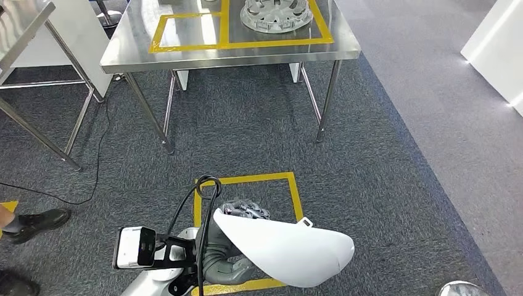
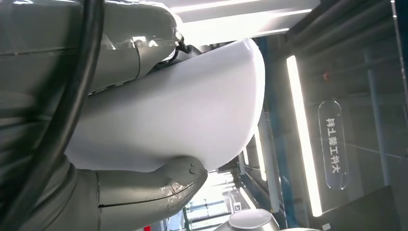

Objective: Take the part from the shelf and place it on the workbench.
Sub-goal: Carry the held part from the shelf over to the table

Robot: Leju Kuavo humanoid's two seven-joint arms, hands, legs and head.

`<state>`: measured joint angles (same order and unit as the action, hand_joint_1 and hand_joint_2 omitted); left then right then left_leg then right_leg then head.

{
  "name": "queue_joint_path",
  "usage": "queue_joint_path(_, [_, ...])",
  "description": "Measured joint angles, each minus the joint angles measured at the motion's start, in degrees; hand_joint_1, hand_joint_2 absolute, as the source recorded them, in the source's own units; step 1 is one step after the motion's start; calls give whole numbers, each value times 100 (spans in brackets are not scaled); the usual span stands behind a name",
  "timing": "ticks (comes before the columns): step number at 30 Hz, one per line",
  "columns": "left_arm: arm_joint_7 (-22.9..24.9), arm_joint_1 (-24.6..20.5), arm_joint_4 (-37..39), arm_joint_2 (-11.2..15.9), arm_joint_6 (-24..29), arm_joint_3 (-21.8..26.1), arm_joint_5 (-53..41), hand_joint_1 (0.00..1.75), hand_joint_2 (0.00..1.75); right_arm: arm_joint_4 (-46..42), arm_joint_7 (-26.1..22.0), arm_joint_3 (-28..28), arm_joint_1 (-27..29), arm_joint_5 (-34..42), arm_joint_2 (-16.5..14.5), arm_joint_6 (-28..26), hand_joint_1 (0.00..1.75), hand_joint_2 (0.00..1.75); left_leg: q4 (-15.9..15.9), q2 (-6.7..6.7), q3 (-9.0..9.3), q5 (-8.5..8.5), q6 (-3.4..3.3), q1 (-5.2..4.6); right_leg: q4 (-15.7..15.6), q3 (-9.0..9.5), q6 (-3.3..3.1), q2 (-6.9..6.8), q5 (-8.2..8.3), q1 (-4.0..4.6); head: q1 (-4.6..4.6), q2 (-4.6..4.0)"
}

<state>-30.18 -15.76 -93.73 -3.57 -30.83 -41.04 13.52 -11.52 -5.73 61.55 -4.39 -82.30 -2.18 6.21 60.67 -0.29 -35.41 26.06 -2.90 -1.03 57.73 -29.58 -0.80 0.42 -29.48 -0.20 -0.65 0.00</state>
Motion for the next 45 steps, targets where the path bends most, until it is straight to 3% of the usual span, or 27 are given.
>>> queue_joint_path(2, [-5, 3, -19, 1, 4, 0, -13, 175, 175, 5, -15, -1, -9, -5, -31, 2, 0, 0, -226, -9, 82, -60, -91, -60, -37, 73, 77, 0, 7, -27, -17, 0])
queue_joint_path(5, [-11, 4, -53, -3, 4, -2, -26, 175, 175, -2, -45, -6, -24, -22, -20, 18, 0, 0, -492, -28, 351, -98, -157, -22, 97, 118, 160, -11, 37, -36, -1, 0])
queue_joint_path(7, [-15, -5, -67, -7, 3, -2, -27, 175, 175, -4, -69, -26, -34, -67, -12, 46, 0, 0, -590, -38, 505, -90, -162, 23, 557, -133, 199, -13, -178, -52, -15, 0])
queue_joint_path(10, [-17, 17, -69, -8, 0, -3, -27, 175, 175, -4, -107, -79, -27, -134, 6, 81, 0, 0, -586, -119, 597, 9, -117, 51, 1391, -786, 297, -13, -554, -121, -24, 0])
queue_joint_path(11, [-17, 27, -69, -8, -1, -3, -26, 175, 175, -4, -110, -98, -14, -144, 15, 86, 0, 0, -571, -171, 641, 57, -88, 71, 1392, -883, 328, -13, -522, -148, -24, 0])
queue_joint_path(12, [-17, 30, -69, -8, -1, -3, -26, 175, 175, -4, -112, -114, 1, -148, 24, 89, 0, 0, -552, -225, 695, 112, -57, 96, 1204, -882, 366, -8, -374, -176, -24, 0])
queue_joint_path(14, [-18, 31, -68, -7, -3, -3, -25, 175, 175, -1, -114, -141, 41, -152, 34, 93, 0, 0, -490, -334, 794, 251, 31, 142, 492, -720, 462, 93, 166, -237, -37, 0])
queue_joint_path(16, [-17, 33, -66, -5, -7, -3, -27, 175, 175, 4, -116, -155, 53, -154, 40, 99, 0, 0, -441, -419, 801, 363, 126, 161, 53, -624, 441, 199, 479, -247, -56, 0])
queue_joint_path(18, [-18, 33, -66, -3, -6, -3, -25, 175, 175, 4, -118, -161, 33, -155, 45, 101, 0, 0, -420, -466, 797, 401, 198, 168, 19, -613, 310, 168, 463, -216, -61, 0])
queue_joint_path(20, [-21, 28, -71, -3, -3, -3, -21, 175, 175, 2, -125, -165, 28, -155, 44, 101, 0, 0, -228, -383, 747, 385, 244, 172, 4, -519, 203, 75, 424, -213, -55, 0])
queue_joint_path(22, [-23, 17, -77, -2, -2, -3, -20, 175, 175, 2, -130, -166, 40, -155, 42, 101, 0, 0, 384, -173, 401, 435, 282, 172, -21, -381, 116, -27, 341, -202, -22, 0])
queue_joint_path(24, [-24, 17, -78, 4, -3, -3, -20, 175, 175, 2, -131, -164, 46, -155, 43, 100, 0, 0, 1124, -36, -120, 715, 306, 170, -25, -266, 69, -129, 234, -163, 12, 0])
queue_joint_path(25, [-24, 22, -78, 8, -3, -3, -20, 175, 175, 2, -131, -164, 44, -155, 43, 100, 0, 0, 1337, -17, -324, 858, 302, 169, -25, -205, 57, -178, 177, -139, 14, 0])
queue_joint_path(26, [-24, 25, -78, 13, -3, -3, -21, 175, 175, 2, -131, -165, 40, -155, 43, 100, 0, 0, 1368, -8, -439, 897, 280, 163, -25, -131, 48, -229, 116, -111, 19, 0])
queue_joint_path(27, [-24, 26, -78, 16, -3, -3, -20, 175, 175, 2, -131, -165, 37, -155, 43, 100, 0, 0, 1216, 5, -461, 800, 238, 149, -25, -46, 41, -285, 53, -82, 21, 0])
queue_joint_path(29, [-24, 26, -78, 19, -3, -3, -19, 175, 175, 4, -133, -167, 36, -157, 36, 105, 0, 0, 519, 147, -296, 251, 68, 71, -33, 133, 33, -407, -79, -28, 22, 0])
queue_joint_path(31, [-25, 25, -79, 21, -6, -3, -17, 175, 175, 9, -142, -169, 36, -169, 13, 120, 0, 0, 15, 312, -160, -118, -69, -33, -63, 260, 67, -518, -185, 5, -2, 0])
queue_joint_path(32, [-25, 24, -80, 22, -8, -3, -16, 175, 175, 10, -150, -174, 31, -187, 4, 127, 0, 0, -101, 336, -133, -178, -106, -66, -72, 312, 98, -569, -205, 12, -9, 0])
queue_joint_path(34, [-28, 25, -84, 22, -11, -4, -11, 175, 175, 6, -170, -193, 6, -212, 7, 121, 0, 0, -238, 239, -35, -167, -133, -61, -63, 389, 181, -620, -176, 14, -1, 1])
queue_joint_path(35, [-31, 26, -86, 22, -11, -4, -6, 175, 175, 4, -176, -203, 0, -210, 13, 108, 0, 0, -314, 194, 48, -198, -148, -40, 21, 401, 209, -554, -152, 7, -7, 1])
queue_joint_path(36, [-34, 22, -87, 21, -11, -5, -3, 175, 175, 3, -180, -208, -6, -195, 17, 91, 0, 0, -367, 154, 133, -209, -160, -19, 187, 333, 237, -429, -153, -9, -10, 1])
queue_joint_path(38, [-37, 12, -90, 18, -8, -5, -4, 175, 175, 2, -180, -208, -11, -165, 24, 61, 0, 0, -431, 92, 246, -193, -174, 4, 783, -29, 269, -154, -326, -51, -18, 1])
queue_joint_path(40, [-36, 18, -89, 16, 1, -5, -21, 175, 175, 2, -175, -208, -4, -154, 33, 46, 0, 0, -437, 20, 309, -121, -172, 7, 1329, -506, 323, -63, -660, -81, -18, 1])
queue_joint_path(41, [-36, 24, -89, 16, 4, -5, -29, 175, 175, 2, -171, -208, 7, -151, 42, 42, 0, 0, -433, -19, 355, -74, -162, 8, 1412, -662, 352, -60, -767, -93, -18, 1])
queue_joint_path(42, [-35, 28, -89, 16, 5, -5, -34, 175, 175, 2, -168, -208, 18, -150, 54, 39, 0, 0, -425, -58, 414, -22, -145, 11, 1326, -737, 380, -60, -748, -107, -19, 0])
queue_joint_path(43, [-35, 30, -89, 16, 6, -5, -35, 175, 175, 2, -166, -208, 29, -147, 67, 39, 0, 0, -413, -87, 483, 38, -123, 15, 1079, -733, 395, -60, -574, -123, -20, 0])
queue_joint_path(45, [-34, 32, -88, 18, 6, -5, -36, 175, 175, 3, -180, -208, 57, -144, 84, 39, 0, 0, -366, -121, 587, 174, -63, 17, 417, -657, 389, -61, 51, -148, -23, 0])
